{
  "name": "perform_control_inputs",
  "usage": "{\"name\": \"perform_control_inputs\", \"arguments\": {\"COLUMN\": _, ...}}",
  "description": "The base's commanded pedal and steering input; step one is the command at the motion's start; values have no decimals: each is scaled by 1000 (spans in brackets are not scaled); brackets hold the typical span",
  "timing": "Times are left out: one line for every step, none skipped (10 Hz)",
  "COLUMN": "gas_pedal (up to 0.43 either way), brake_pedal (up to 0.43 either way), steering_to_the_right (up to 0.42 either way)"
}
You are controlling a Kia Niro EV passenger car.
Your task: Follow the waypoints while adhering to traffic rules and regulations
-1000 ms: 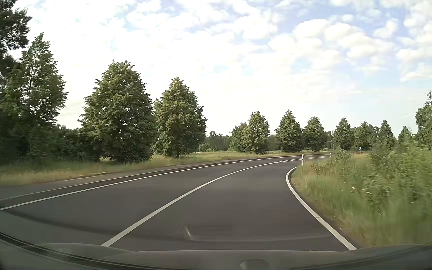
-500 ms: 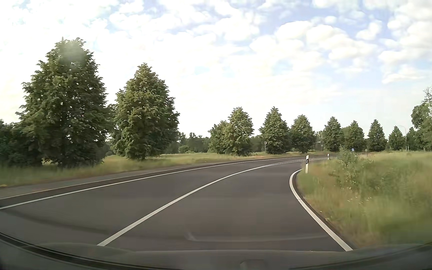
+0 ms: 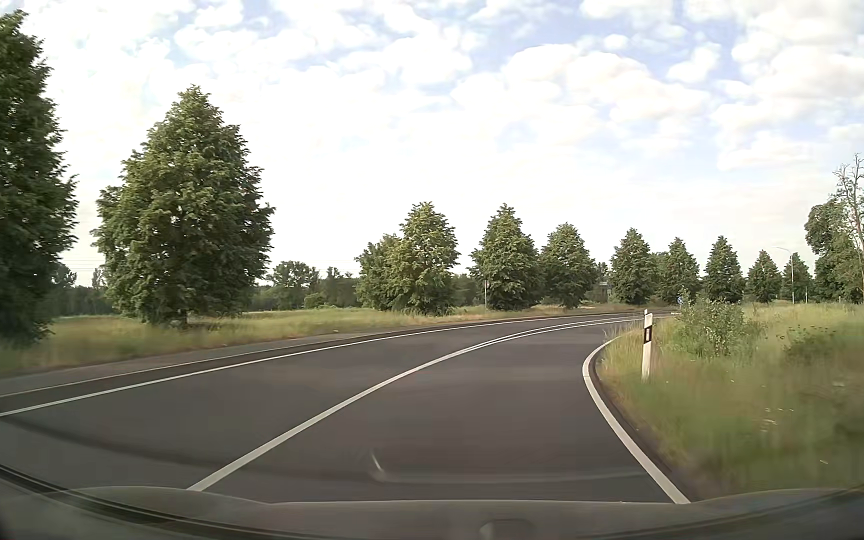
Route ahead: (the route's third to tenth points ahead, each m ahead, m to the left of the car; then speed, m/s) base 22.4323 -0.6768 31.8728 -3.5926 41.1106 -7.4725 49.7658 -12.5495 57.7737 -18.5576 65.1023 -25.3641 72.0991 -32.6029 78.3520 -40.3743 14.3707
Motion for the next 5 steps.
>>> {"name": "perform_control_inputs", "arguments": {"gas_pedal": 0, "brake_pedal": 30, "steering_to_the_right": 71}}
{"name": "perform_control_inputs", "arguments": {"gas_pedal": 0, "brake_pedal": 30, "steering_to_the_right": 73}}
{"name": "perform_control_inputs", "arguments": {"gas_pedal": 0, "brake_pedal": 30, "steering_to_the_right": 74}}
{"name": "perform_control_inputs", "arguments": {"gas_pedal": 0, "brake_pedal": 30, "steering_to_the_right": 75}}
{"name": "perform_control_inputs", "arguments": {"gas_pedal": 0, "brake_pedal": 30, "steering_to_the_right": 76}}
